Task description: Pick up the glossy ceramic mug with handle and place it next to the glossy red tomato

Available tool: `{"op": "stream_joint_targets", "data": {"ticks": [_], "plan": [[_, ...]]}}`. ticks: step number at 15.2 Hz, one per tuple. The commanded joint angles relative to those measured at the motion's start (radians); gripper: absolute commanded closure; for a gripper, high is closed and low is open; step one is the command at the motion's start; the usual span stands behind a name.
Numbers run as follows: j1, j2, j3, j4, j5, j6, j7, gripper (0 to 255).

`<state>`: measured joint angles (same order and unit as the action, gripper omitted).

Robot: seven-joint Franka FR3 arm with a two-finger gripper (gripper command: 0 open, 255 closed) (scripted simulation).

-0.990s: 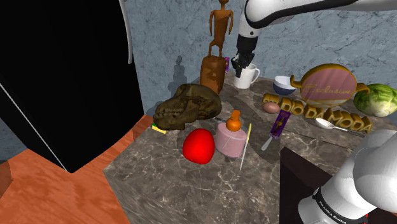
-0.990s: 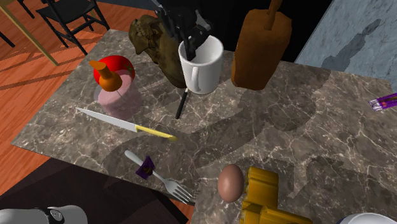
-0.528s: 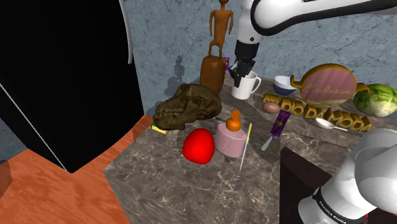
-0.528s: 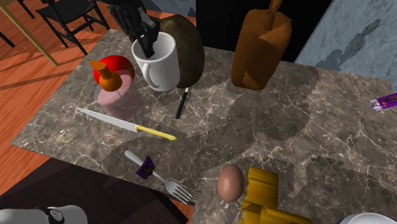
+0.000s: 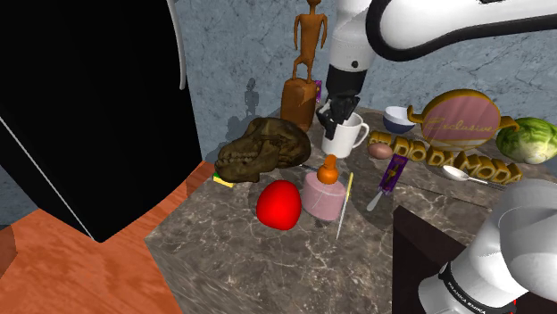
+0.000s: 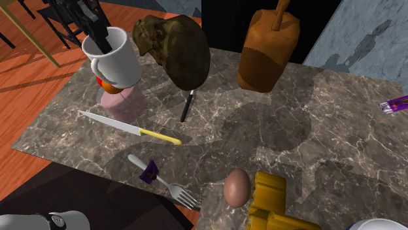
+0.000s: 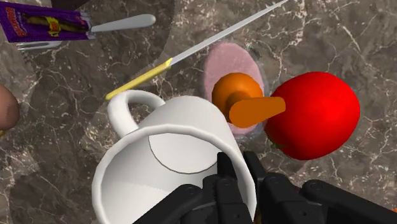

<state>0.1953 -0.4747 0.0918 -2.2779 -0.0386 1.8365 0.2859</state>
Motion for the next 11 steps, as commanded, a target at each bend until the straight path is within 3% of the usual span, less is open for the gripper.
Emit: {"op": "stream_joint_targets", "data": {"ticks": [1,11], "plan": [[0.019,-0.023,0.034,-0.022,0.017,-0.003,0.046,255],[0.118,-0.076,0.219,-0.035,0.116,-0.046,0.278,255]]}}
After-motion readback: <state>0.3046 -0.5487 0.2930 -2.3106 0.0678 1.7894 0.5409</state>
